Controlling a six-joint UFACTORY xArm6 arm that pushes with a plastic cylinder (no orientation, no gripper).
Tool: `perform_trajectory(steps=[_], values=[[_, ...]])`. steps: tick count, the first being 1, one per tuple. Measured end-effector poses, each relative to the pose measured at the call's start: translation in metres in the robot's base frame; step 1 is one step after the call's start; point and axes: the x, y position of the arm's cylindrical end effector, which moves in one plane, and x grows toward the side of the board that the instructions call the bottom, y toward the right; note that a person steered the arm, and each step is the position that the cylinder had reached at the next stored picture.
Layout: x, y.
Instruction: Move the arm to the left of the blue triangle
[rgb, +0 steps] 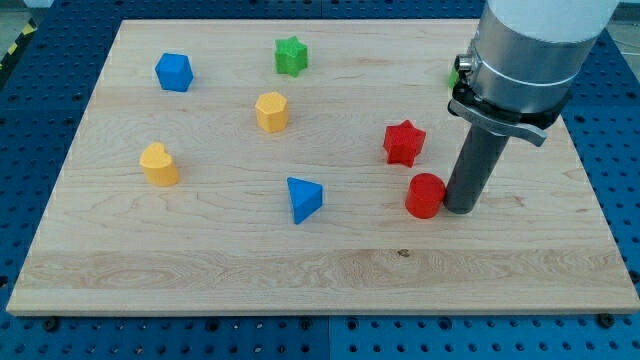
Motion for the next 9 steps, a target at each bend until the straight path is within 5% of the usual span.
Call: perform_trajectory(steps=[3,6,9], values=[[0.045,-0.050],[-0.024,-0.122],[-0.044,-0.244]])
